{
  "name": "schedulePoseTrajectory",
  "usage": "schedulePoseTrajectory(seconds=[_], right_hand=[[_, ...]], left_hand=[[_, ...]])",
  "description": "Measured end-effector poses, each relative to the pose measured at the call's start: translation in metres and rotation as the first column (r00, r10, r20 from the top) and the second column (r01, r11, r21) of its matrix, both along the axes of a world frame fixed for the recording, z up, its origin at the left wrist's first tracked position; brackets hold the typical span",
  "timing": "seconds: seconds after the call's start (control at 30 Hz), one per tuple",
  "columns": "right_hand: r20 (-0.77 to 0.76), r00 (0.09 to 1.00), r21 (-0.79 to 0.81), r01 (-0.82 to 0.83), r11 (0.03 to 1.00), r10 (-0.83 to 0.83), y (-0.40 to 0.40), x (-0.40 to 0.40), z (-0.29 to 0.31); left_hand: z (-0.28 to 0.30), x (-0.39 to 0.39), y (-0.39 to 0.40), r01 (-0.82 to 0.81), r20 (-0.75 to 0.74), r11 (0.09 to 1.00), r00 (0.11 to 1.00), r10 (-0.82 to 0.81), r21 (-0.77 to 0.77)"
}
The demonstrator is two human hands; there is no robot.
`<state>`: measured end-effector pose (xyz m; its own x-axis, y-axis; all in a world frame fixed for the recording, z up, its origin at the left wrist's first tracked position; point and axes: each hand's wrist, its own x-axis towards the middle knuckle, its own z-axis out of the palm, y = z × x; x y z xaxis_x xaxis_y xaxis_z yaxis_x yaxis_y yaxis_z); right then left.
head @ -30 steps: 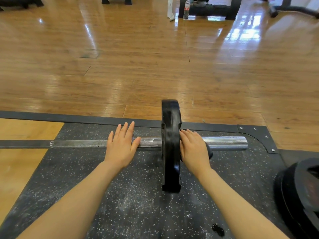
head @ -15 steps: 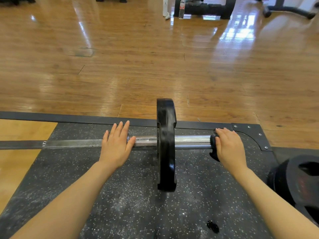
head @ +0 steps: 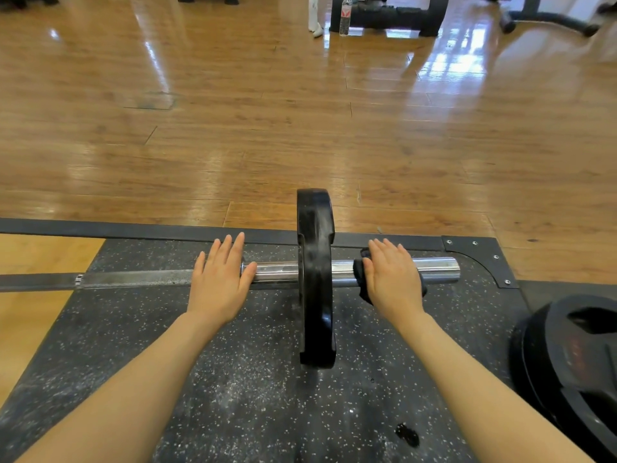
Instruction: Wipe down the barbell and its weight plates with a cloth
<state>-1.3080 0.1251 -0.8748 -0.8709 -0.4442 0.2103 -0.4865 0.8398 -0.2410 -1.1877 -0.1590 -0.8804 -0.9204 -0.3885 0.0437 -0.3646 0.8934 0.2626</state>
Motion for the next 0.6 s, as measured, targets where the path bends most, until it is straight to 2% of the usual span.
schedulePoseTrajectory(seconds=[0.23, 0.43, 0.6], right_hand=[[-0.011, 0.987, 0.033, 0.159, 0.987, -0.159, 0.078, -0.025, 0.001], [-0.012, 0.991, 0.002, 0.136, 0.991, -0.136, 0.074, -0.026, 0.001], [-0.075, 0.997, -0.039, -0.008, 0.999, 0.005, 0.035, -0.011, 0.003]], left_hand=[[0.000, 0.004, 0.002, 0.004, -0.025, 1.000, 1.000, -0.003, 0.014], [0.000, 0.005, 0.005, 0.002, -0.035, 1.000, 0.999, -0.001, 0.019], [0.002, 0.007, 0.006, 0.000, -0.032, 1.000, 0.999, 0.000, 0.005]])
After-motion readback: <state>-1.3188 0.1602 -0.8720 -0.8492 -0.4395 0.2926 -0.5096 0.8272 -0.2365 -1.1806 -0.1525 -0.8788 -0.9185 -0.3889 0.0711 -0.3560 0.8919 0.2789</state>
